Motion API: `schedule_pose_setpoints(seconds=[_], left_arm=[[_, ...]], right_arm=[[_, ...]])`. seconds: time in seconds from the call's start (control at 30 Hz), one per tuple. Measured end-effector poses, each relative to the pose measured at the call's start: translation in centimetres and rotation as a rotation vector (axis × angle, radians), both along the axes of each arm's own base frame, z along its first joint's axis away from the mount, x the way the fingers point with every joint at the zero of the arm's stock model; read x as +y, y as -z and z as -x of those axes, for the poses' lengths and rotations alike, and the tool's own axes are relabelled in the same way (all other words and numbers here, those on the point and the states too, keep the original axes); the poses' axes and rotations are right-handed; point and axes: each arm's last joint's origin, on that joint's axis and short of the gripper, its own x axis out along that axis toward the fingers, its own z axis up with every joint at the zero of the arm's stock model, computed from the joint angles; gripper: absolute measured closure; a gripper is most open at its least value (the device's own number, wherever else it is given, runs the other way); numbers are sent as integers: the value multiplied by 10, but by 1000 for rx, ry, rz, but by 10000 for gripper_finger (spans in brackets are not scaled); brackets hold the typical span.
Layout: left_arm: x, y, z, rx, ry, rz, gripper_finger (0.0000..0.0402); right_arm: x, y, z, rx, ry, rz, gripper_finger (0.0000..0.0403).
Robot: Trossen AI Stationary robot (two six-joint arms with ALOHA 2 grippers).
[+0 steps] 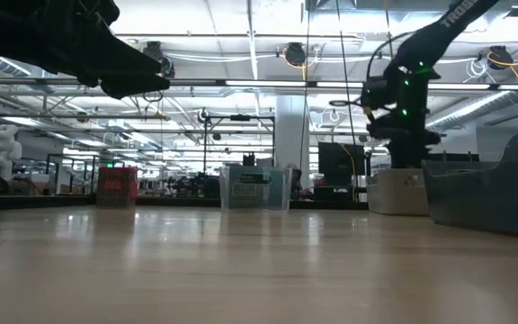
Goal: Sort spices by type
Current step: Put the transparent seasoning bottle into the gray bin
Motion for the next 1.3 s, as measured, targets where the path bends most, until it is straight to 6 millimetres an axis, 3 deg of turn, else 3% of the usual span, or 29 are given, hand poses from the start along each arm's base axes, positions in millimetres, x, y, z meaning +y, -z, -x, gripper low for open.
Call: schedule_pose_setpoints(seconds=[0.2, 0.73, 0.87, 1.03, 1.23, 1.3], left_arm=[[0, 0, 0, 0, 0, 0, 100], [0, 0, 0, 0, 0, 0, 100], [0, 0, 0, 0, 0, 1, 100], [0, 0, 0, 0, 0, 3, 100], [0, 0, 0, 0, 0, 3, 100], [0, 0, 0, 0, 0, 3, 100]], right_arm=[[-5, -22, -7, -29, 17, 26, 206], [-1, -20, -4, -1, 24, -13, 206], [-4, -21, -3, 79, 107, 92, 218], [-9, -22, -3, 79, 143, 152, 262], [-15, -15, -1, 83, 191, 137, 382], [-18, -13, 1, 85, 223, 135, 393]])
